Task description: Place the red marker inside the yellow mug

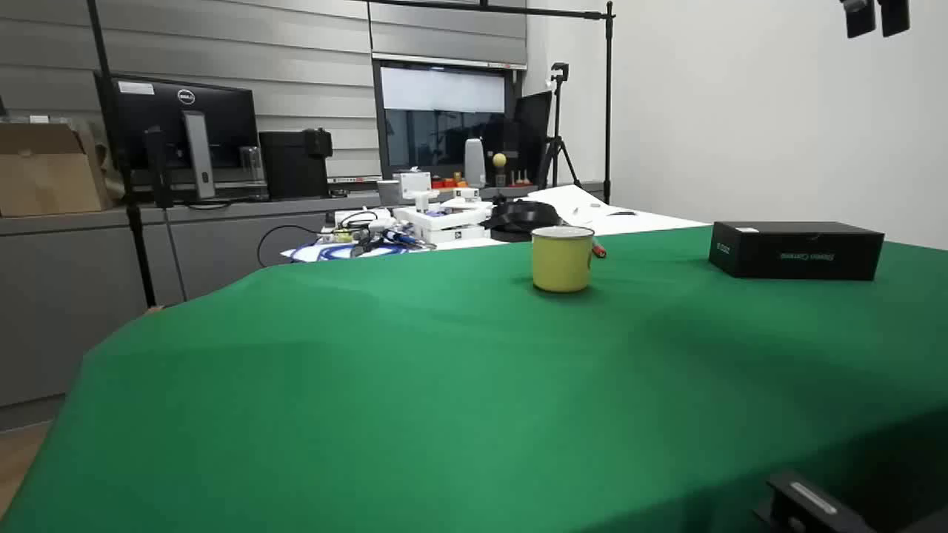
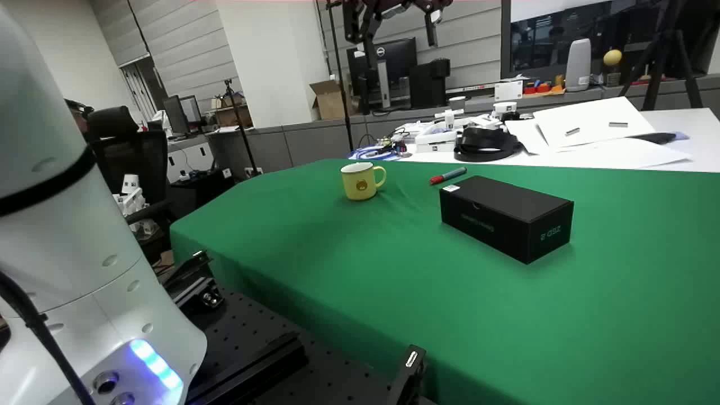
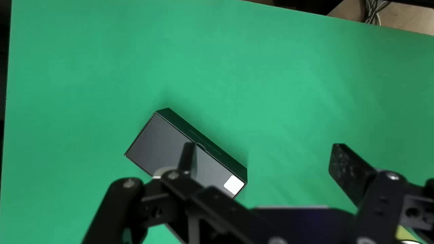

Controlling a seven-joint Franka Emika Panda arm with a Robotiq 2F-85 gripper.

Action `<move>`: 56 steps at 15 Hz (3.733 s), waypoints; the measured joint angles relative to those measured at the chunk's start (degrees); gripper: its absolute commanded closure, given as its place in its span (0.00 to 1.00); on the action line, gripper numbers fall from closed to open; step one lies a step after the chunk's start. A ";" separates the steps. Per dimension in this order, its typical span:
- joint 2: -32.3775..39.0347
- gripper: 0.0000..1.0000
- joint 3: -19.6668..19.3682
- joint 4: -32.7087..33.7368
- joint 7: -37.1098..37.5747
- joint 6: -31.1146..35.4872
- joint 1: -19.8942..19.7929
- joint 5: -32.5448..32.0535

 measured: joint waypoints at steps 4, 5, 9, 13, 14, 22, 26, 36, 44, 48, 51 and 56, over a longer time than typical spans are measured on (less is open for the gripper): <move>0.02 0.00 0.00 0.01 0.00 0.20 0.00 0.00; 0.02 0.00 0.00 0.01 0.00 0.22 0.00 0.00; 0.02 0.00 0.00 0.01 0.00 0.24 0.00 0.00; 0.02 0.00 0.00 0.01 0.00 0.25 0.00 0.00; 0.02 0.00 0.00 -0.01 0.00 0.25 0.00 0.00; 8.91 0.00 -1.08 7.03 0.56 6.63 -0.73 1.42; 20.30 0.00 -1.55 18.43 0.47 7.54 -1.95 5.28; 46.47 0.00 1.10 49.06 15.65 9.49 -4.03 20.59; 62.42 0.00 3.48 68.71 29.86 3.25 -0.58 21.00; 67.34 0.00 4.07 74.56 30.56 1.47 0.22 20.98; 67.91 0.00 4.22 74.72 30.34 1.58 0.23 20.88; 67.90 0.00 4.22 74.72 30.28 1.59 0.14 20.88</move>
